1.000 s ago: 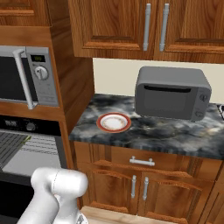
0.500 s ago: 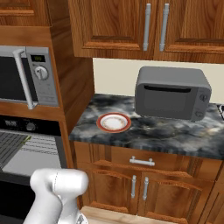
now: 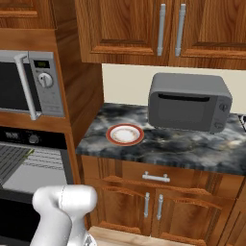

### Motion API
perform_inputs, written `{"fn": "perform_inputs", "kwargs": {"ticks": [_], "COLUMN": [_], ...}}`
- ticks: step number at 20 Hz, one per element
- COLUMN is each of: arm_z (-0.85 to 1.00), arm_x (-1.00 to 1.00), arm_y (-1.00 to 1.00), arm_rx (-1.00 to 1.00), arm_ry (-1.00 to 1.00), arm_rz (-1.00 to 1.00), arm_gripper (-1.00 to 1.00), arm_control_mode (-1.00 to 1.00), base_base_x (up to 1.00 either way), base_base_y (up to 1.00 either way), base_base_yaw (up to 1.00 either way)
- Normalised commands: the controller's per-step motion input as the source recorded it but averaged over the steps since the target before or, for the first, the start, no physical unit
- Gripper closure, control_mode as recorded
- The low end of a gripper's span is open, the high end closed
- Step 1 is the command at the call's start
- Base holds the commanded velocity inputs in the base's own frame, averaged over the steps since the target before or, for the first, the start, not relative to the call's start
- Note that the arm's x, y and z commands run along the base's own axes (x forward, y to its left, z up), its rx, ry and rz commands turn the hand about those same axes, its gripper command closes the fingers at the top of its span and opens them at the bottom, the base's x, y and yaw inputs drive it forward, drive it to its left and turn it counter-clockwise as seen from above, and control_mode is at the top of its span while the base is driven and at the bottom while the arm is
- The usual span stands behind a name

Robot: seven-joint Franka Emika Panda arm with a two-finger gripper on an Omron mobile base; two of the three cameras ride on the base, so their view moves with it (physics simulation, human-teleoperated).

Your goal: Take the fish from the oven and place it on the plate on the counter.

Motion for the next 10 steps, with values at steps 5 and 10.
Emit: {"fn": "perform_inputs", "kwargs": {"ticks": [5,10], "arm_z": [0.21,0.00], "arm_x": [0.88,1.00], "arm_y": [-0.61,-0.50], "arm_rx": [0.09,0.02], "arm_ry": [0.02,0.08], "arm_rz": [0.00,0.00], "arm_gripper": [-1.00,-1.00], "arm_control_mode": [-1.00,-1.00], "base_base_x": [0.00,0.00], "base_base_y": [0.00,0.00], "base_base_yaw": [0.00,0.00]}}
